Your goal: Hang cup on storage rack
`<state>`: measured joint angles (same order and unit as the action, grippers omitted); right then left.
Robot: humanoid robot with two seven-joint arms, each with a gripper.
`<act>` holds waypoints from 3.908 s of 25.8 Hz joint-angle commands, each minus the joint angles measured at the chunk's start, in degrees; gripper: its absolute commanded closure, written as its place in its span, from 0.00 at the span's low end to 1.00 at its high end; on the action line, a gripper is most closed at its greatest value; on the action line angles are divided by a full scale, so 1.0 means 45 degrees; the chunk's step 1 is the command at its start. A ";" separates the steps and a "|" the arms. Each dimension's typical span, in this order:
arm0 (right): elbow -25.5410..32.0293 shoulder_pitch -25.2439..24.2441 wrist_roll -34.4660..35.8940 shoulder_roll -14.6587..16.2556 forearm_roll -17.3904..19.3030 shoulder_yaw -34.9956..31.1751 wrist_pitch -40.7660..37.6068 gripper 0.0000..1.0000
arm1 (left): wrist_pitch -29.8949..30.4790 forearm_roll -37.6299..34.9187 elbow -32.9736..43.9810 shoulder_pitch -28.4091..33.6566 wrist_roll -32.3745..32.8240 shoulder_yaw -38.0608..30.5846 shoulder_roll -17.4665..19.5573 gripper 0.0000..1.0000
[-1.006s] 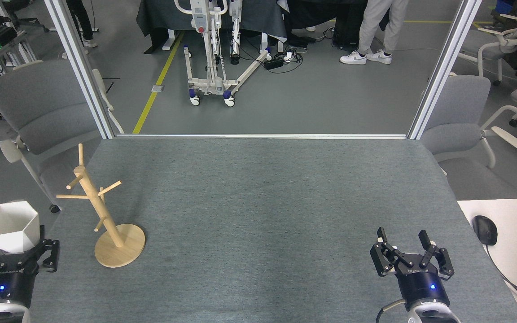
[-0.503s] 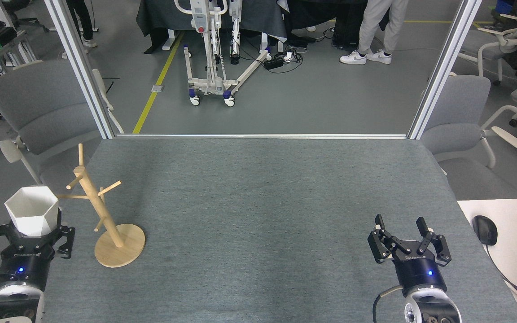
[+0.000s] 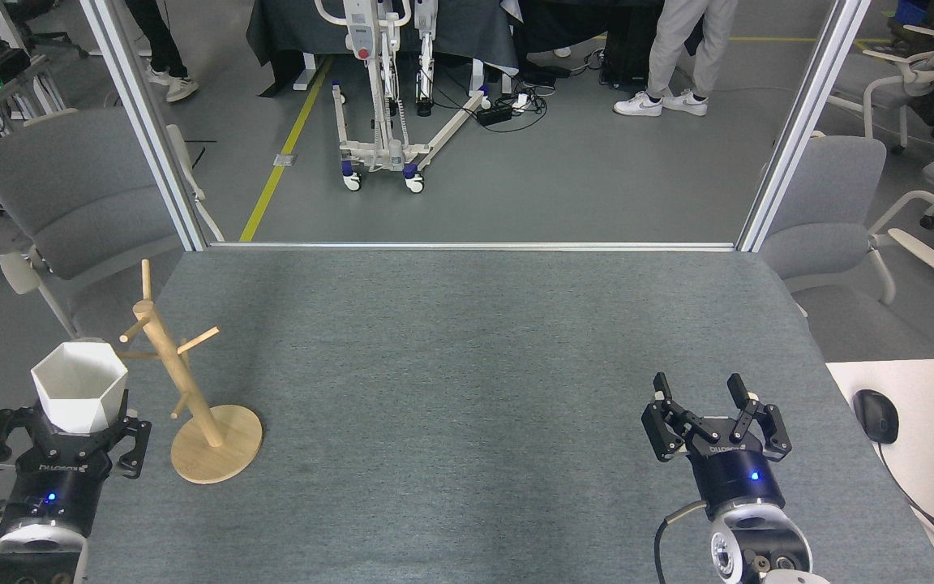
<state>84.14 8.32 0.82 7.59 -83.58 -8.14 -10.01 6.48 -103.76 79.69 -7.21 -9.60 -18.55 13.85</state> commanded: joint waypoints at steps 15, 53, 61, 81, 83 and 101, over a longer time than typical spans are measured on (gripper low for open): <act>0.0014 0.0534 -0.0866 0.0032 -0.0060 0.0031 0.0036 0.00 | -0.0074 -0.1357 -0.0366 -0.0038 0.0316 0.0899 -0.0090 1.00; -0.0318 0.0788 -0.0866 -0.0124 -0.0060 0.0050 0.0017 0.00 | 0.0004 -0.1142 -0.3393 -0.0878 0.0356 0.1017 -0.1301 0.02; -0.0338 0.0749 -0.0866 -0.0065 -0.0080 0.0031 0.0017 0.00 | 0.1860 -0.1044 -0.2299 -0.0117 0.0238 0.1017 -0.3468 0.02; -0.0279 -0.0130 -0.0847 -0.0163 -0.0334 0.0890 0.0017 0.00 | -0.1148 0.1280 -0.1577 -0.2382 0.0883 0.7169 -0.4836 0.02; -0.0298 -0.0149 -0.0866 -0.0182 -0.0334 0.0948 0.0036 0.00 | -0.1363 0.1925 -0.1479 -0.2578 0.1019 0.7208 -0.4836 0.02; -0.0416 -0.0071 -0.0769 -0.0221 -0.0236 0.0792 0.0017 0.00 | -0.1402 0.3643 0.1002 -0.0214 0.1234 0.5626 -0.4738 0.01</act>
<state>82.30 7.93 -2.63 6.59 -84.66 -4.49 -10.04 0.13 -87.11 82.53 -9.54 -3.86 6.83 -7.50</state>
